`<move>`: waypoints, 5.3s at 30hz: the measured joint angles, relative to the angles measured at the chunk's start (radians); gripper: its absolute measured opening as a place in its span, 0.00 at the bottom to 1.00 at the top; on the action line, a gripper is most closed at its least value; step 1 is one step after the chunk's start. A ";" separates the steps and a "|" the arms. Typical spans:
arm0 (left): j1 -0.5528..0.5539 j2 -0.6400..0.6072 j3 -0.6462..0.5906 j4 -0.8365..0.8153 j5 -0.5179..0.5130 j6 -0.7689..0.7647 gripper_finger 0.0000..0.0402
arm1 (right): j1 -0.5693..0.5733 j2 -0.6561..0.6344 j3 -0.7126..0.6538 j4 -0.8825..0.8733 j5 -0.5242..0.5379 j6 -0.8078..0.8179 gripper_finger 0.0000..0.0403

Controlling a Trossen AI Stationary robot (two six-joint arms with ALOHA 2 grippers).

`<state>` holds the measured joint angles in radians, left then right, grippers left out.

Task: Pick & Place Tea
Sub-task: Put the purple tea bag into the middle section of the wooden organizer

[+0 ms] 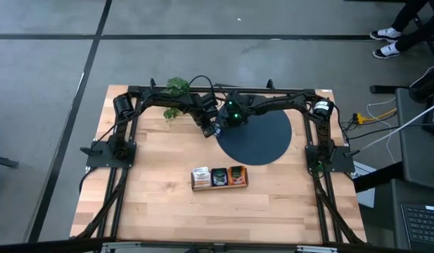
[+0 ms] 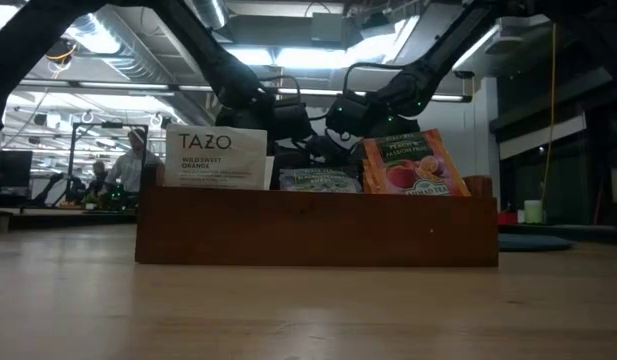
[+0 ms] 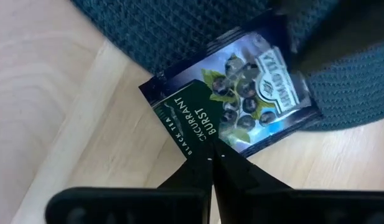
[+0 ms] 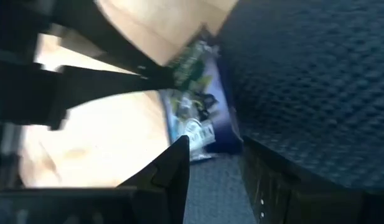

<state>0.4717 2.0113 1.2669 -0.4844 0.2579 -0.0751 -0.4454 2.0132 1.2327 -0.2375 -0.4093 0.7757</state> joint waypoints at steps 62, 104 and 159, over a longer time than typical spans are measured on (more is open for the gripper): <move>0.090 -0.671 -0.626 0.822 0.157 -0.463 0.40 | 0.015 -0.239 -0.002 0.034 -0.193 -0.184 0.00; -0.036 -0.735 -0.674 0.918 0.182 -0.543 0.01 | 0.010 -0.278 -0.001 0.245 -0.317 -0.103 0.13; -0.577 -0.111 0.196 -0.166 0.076 -0.128 0.01 | 0.303 -0.577 0.000 -0.749 0.315 0.031 0.27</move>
<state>-0.1051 1.9003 1.4624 -0.6504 0.3343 -0.2033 -0.1425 1.4361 1.2324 -0.9867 -0.0939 0.8069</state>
